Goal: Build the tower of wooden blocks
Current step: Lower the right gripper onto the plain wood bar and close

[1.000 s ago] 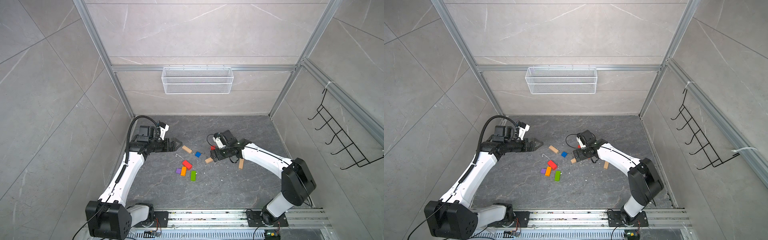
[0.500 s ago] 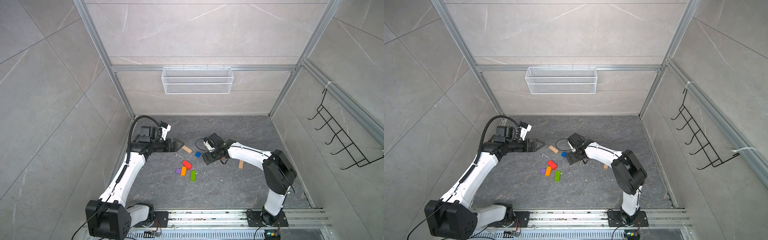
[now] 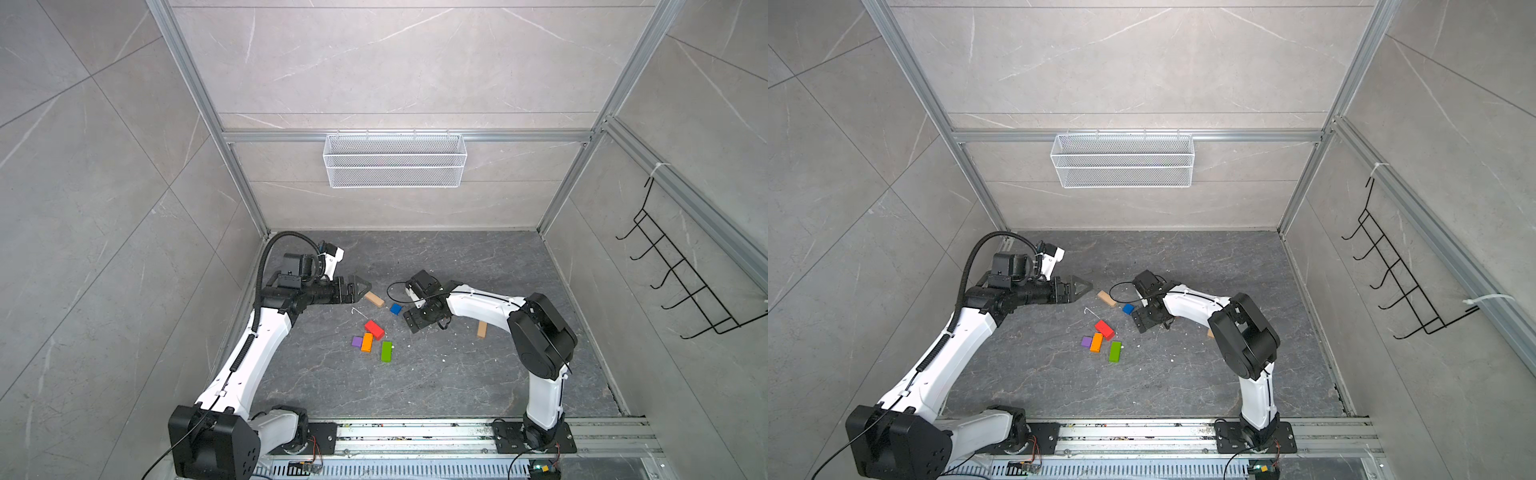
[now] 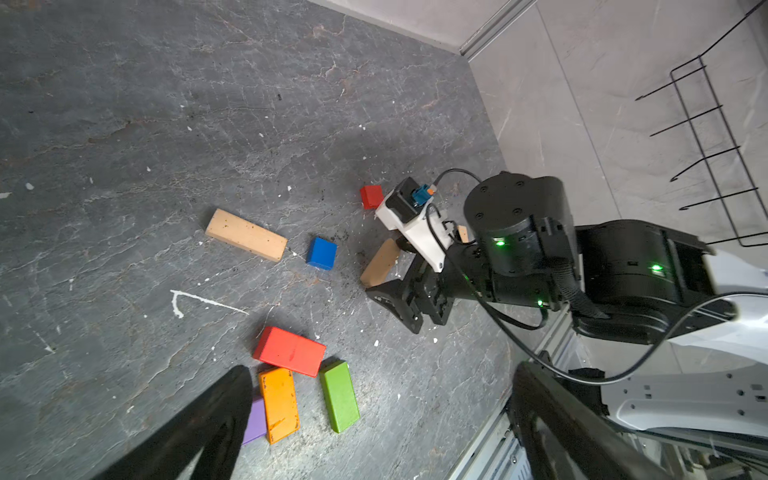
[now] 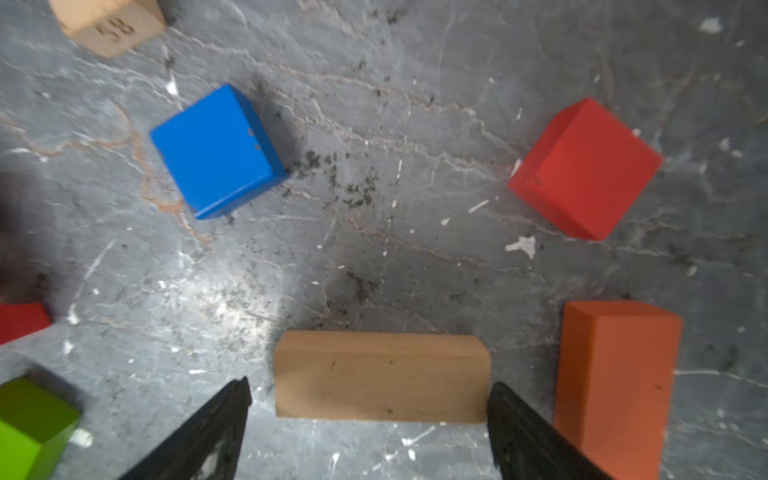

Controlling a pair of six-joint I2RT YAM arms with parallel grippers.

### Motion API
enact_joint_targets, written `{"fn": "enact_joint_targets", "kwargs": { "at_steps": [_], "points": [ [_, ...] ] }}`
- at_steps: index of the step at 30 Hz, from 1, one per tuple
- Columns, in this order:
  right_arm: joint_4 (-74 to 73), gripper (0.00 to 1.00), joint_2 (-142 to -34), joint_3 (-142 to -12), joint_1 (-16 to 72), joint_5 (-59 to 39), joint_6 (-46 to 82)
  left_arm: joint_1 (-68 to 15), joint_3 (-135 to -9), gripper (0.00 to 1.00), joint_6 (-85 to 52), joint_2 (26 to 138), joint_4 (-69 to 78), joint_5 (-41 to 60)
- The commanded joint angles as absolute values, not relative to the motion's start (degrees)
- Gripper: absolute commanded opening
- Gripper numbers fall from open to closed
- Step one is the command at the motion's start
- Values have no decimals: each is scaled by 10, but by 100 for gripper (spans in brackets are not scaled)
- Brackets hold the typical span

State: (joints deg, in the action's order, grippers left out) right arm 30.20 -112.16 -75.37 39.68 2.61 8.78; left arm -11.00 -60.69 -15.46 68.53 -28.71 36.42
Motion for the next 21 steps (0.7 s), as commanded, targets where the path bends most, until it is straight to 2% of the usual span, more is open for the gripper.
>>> {"fn": "enact_joint_targets", "kwargs": {
  "at_steps": [1,10,21],
  "points": [
    [310,88,-1137,-770,399,42,91,-113,-591,100,-184,665,-249,396],
    [303,86,-1156,-783,399,47,112,-113,-590,100,-162,658,-273,380],
    [336,74,-1159,-783,403,84,150,-113,-586,100,-162,650,-275,369]
  ]
}}
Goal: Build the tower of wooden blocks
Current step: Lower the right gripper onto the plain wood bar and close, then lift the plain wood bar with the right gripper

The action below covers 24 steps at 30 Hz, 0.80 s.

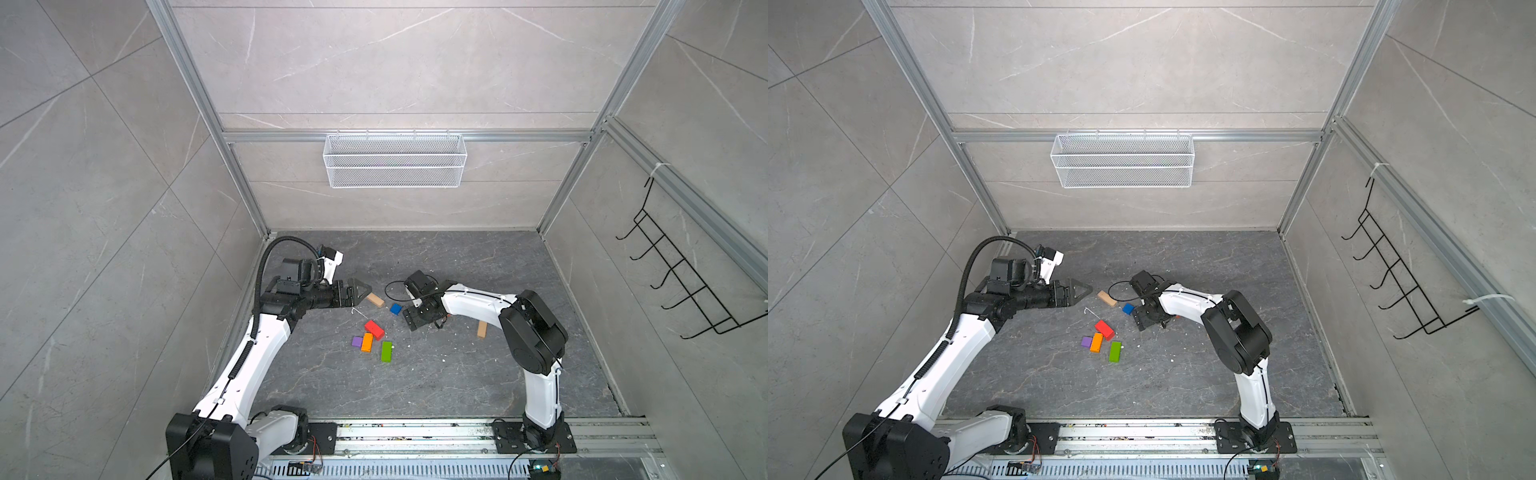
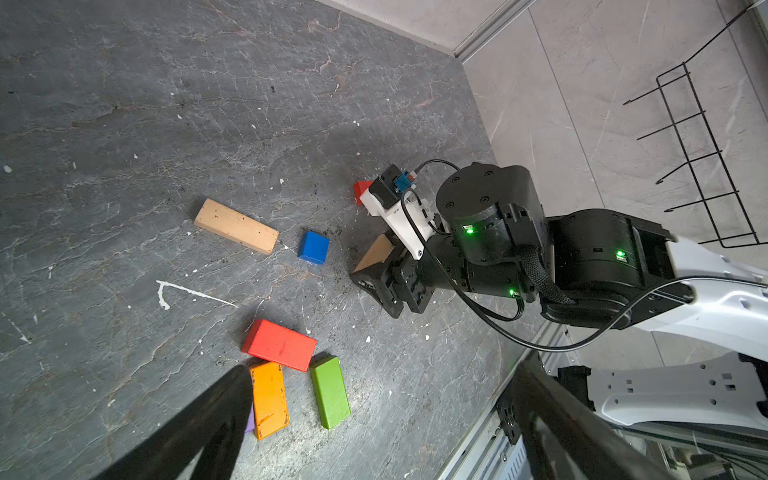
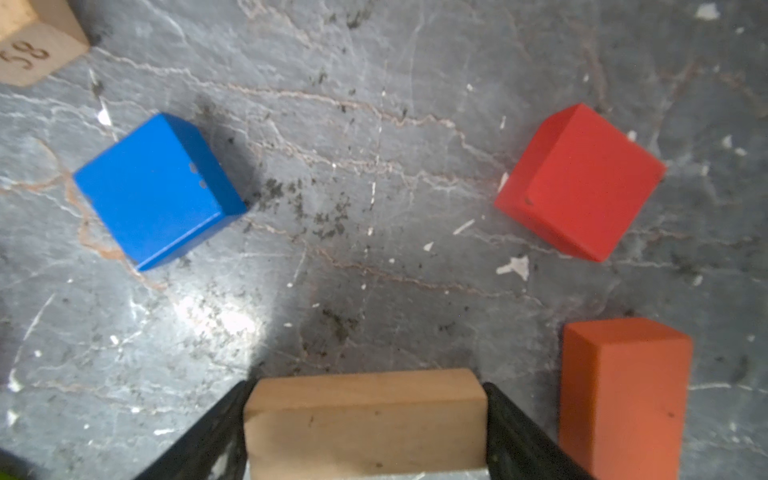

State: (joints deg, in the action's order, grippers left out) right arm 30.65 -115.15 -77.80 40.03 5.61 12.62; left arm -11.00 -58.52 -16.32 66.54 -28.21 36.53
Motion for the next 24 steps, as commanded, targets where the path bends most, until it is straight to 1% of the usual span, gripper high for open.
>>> {"fn": "enact_joint_targets", "kwargs": {
  "at_steps": [1,9,12,18,24],
  "points": [
    [337,73,-1158,-780,404,86,156,-113,-586,100,-162,650,-275,369],
    [364,60,-1134,-779,404,107,261,-113,-584,100,-164,649,-276,368],
    [379,60,-1129,-784,404,111,320,-114,-585,100,-165,651,-275,368],
    [375,61,-1129,-783,404,108,393,-115,-585,100,-166,650,-276,368],
    [376,62,-1133,-788,405,125,413,-116,-584,100,-165,649,-275,365]
  ]
}}
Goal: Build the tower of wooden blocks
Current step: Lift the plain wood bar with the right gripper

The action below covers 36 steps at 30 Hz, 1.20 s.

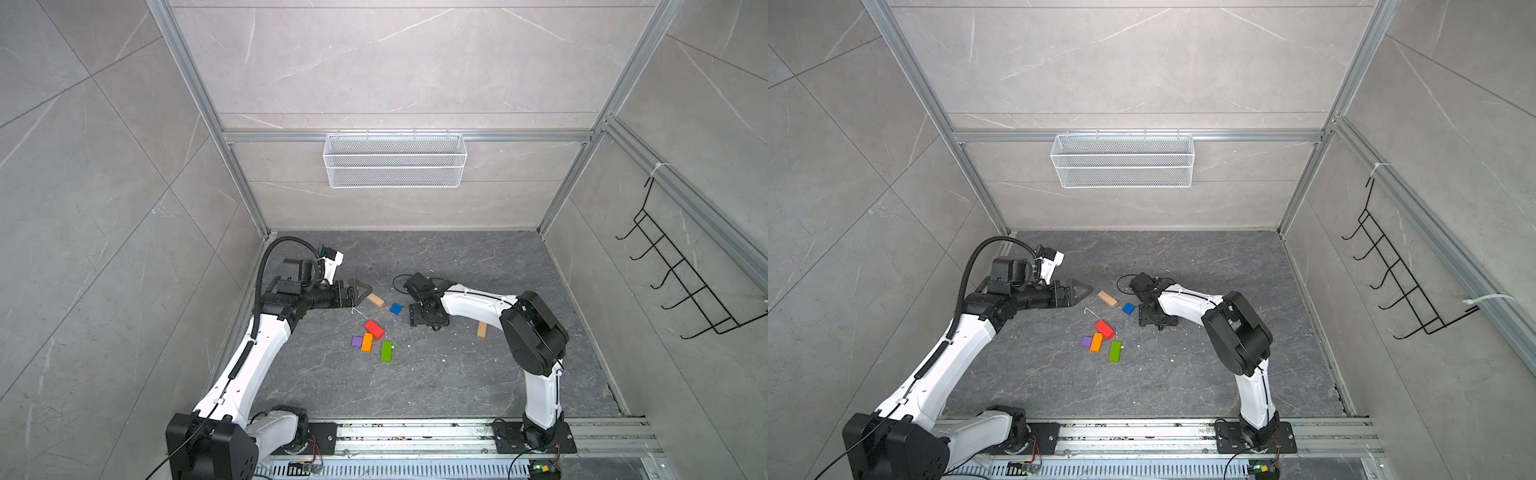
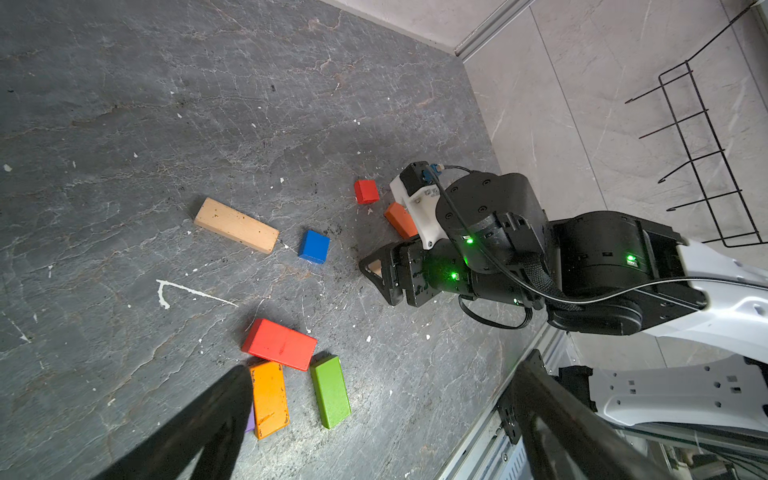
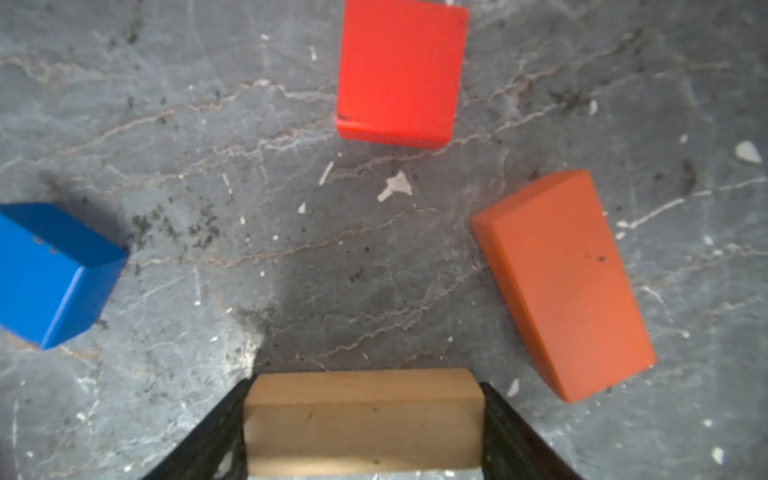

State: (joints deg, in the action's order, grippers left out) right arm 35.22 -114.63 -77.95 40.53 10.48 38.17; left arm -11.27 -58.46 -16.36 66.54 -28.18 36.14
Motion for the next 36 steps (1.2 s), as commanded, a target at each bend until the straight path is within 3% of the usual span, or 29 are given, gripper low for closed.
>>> {"fn": "enact_joint_targets", "kwargs": {
  "at_steps": [1,13,22,27,36],
  "points": [
    [381,63,-1135,-791,405,129,414,-116,-584,100,-165,649,-275,365],
    [380,72,-1140,-783,406,135,426,-116,-583,100,-165,649,-275,363],
    [381,83,-1140,-788,406,127,422,-118,-584,100,-163,649,-279,359],
    [388,95,-1130,-790,406,123,416,-117,-584,100,-162,648,-279,358],
    [437,97,-1061,-806,406,158,389,-120,-586,100,-162,647,-282,354]
  ]
}}
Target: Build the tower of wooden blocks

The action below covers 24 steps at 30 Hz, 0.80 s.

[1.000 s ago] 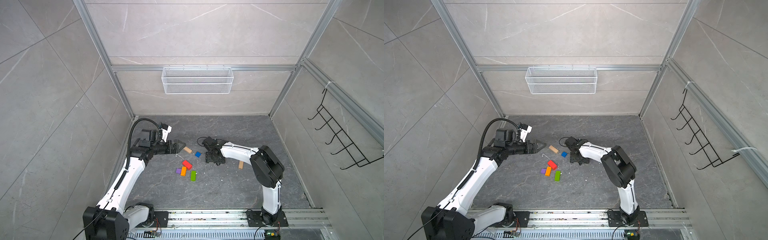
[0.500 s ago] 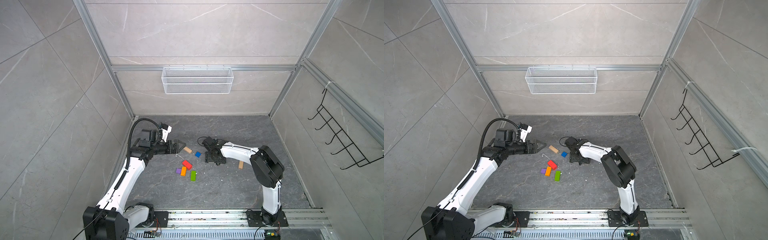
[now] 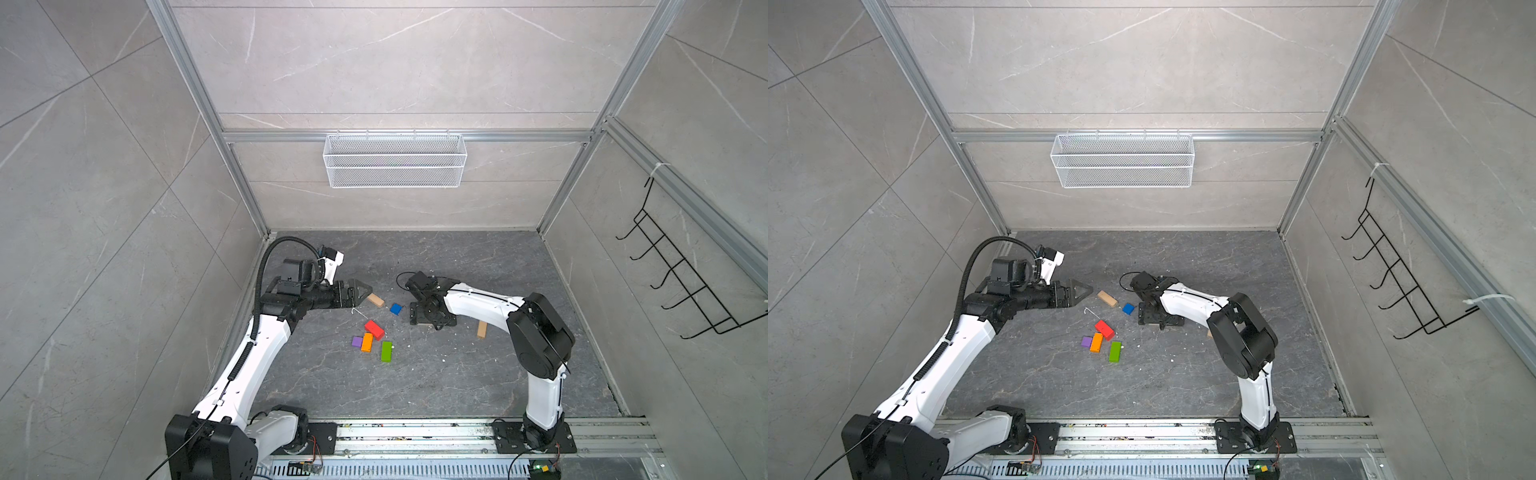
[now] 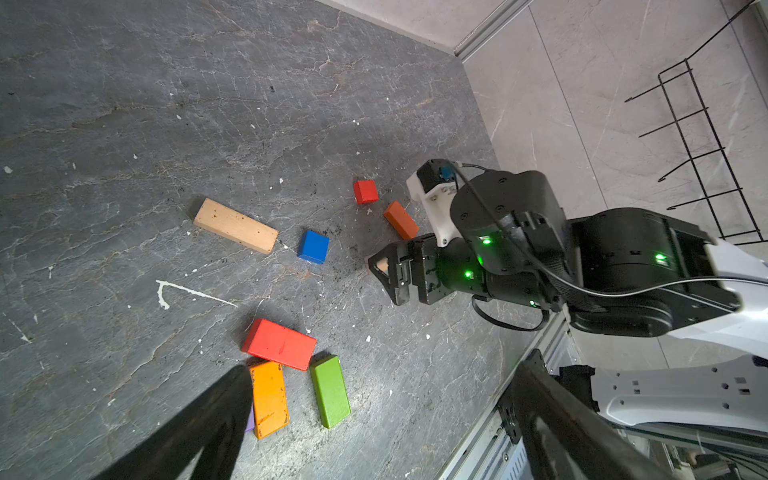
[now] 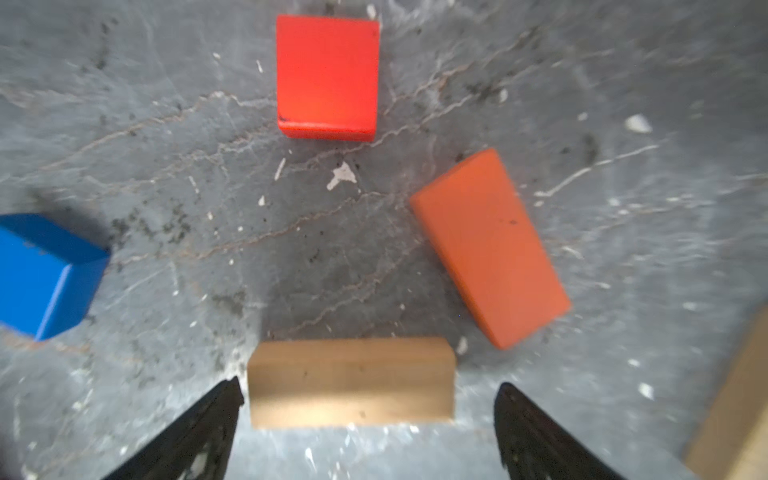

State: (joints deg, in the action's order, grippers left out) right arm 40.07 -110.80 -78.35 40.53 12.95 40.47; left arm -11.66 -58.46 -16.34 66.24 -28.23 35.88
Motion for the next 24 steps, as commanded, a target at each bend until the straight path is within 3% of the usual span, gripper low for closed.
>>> {"fn": "enact_joint_targets", "kwargs": {
  "at_steps": [1,8,17,24],
  "points": [
    [442,97,-1050,-807,406,164,387,-120,-587,100,-162,646,-283,353],
    [457,97,-980,-775,393,191,372,-121,-588,100,-156,649,-288,345],
    [443,94,-877,-648,305,144,349,-121,-590,100,-152,647,-295,334],
    [401,94,-856,-561,255,97,360,-121,-591,100,-155,649,-294,341]
  ]
}}
